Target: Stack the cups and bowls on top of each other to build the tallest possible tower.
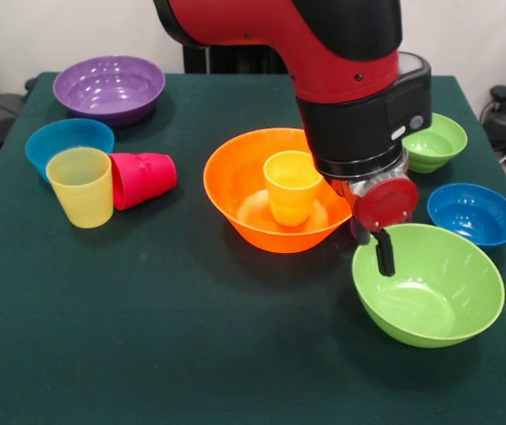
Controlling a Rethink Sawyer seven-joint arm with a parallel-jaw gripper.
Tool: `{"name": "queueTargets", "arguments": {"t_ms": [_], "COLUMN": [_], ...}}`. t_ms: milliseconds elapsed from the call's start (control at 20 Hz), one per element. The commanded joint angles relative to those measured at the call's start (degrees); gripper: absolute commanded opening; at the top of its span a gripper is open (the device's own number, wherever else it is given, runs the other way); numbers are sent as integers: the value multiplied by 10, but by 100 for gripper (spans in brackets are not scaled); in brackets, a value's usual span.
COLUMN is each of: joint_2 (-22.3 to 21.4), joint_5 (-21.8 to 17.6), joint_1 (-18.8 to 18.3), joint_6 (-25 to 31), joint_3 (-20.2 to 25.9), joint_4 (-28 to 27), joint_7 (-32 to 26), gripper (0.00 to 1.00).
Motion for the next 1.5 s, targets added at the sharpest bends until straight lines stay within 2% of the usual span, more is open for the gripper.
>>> {"name": "queueTargets", "arguments": {"t_ms": [50,300,450,850,1350,1500], "joint_2": [15,21,26,50,45,42], "joint_5": [3,1,-7,-69,-110,-117], "joint_1": [10,9,7,-10,4,5], "joint_6": [14,20,42,116,181,183], "joint_3": [59,60,55,58,48,51], "joint_4": [-16,-21,-32,-87,-121,-120], "joint_7": [41,37,29,-76,-67,-64], "gripper": [100,100,100,100,100,100]}}
